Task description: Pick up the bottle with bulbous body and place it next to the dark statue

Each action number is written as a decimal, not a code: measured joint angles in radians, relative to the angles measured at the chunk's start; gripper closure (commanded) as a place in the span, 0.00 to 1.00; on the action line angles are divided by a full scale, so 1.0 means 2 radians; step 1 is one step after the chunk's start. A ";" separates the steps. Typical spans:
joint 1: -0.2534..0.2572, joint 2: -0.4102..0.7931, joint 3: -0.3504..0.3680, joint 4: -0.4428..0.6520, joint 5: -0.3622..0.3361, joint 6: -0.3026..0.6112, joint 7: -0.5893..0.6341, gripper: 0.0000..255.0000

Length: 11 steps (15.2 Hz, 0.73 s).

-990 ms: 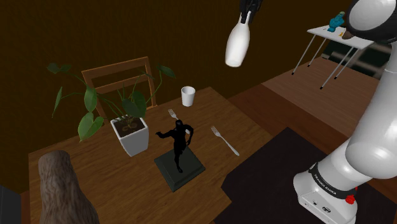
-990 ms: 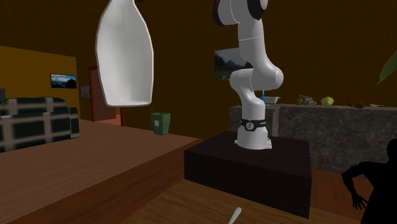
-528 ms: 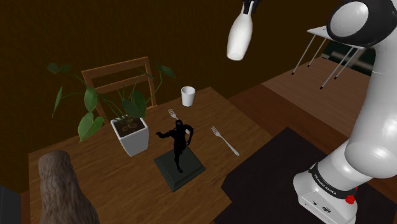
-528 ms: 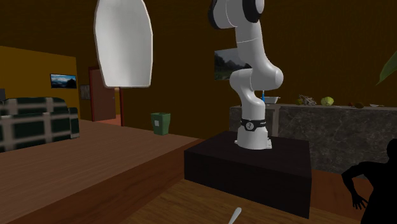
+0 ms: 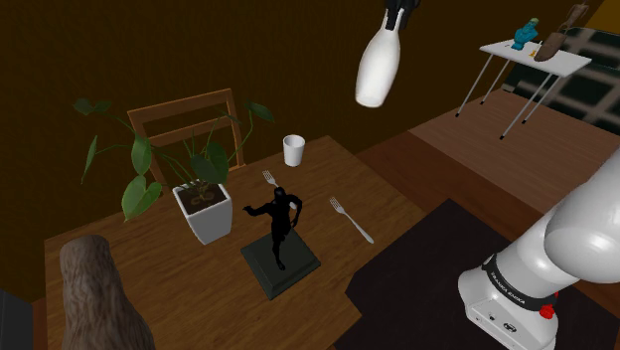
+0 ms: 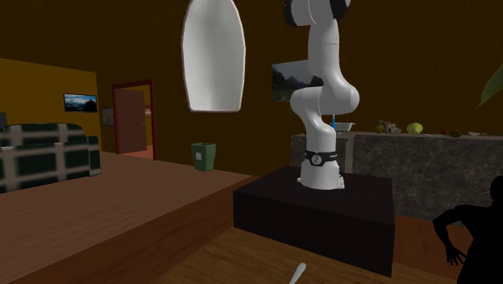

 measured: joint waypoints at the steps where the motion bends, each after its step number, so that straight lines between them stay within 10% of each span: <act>1: 0.005 -0.022 0.004 -0.027 -0.002 0.004 0.009 1.00; 11: 0.041 -0.184 0.049 -0.208 0.002 0.025 0.090 1.00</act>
